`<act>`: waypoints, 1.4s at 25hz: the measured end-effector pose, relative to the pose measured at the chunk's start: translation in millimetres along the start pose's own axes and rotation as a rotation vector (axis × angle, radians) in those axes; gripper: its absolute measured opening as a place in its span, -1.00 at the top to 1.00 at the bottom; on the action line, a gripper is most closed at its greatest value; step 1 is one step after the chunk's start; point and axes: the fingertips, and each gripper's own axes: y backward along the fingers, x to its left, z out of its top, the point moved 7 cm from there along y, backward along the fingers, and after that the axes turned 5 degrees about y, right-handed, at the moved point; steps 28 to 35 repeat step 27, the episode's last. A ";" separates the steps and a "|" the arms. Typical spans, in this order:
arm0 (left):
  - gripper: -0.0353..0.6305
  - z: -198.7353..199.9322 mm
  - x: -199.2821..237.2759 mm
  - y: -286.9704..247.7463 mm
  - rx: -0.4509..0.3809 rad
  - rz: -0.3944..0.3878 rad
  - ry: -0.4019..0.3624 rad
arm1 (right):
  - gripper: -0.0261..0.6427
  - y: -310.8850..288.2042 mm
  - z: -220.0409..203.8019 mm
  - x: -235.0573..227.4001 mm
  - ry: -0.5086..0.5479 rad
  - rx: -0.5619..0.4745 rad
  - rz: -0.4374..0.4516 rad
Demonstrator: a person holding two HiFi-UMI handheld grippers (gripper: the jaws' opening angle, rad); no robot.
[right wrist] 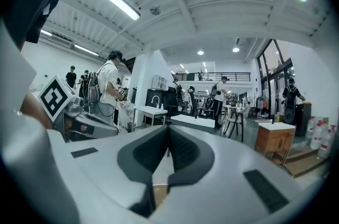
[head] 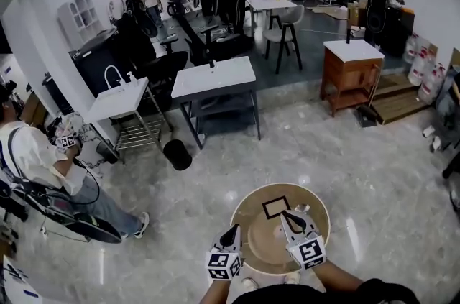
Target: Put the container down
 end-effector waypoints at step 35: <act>0.92 17.6 30.0 15.0 -0.059 0.024 -0.088 | 0.92 -19.4 22.5 17.1 0.067 -0.046 -0.020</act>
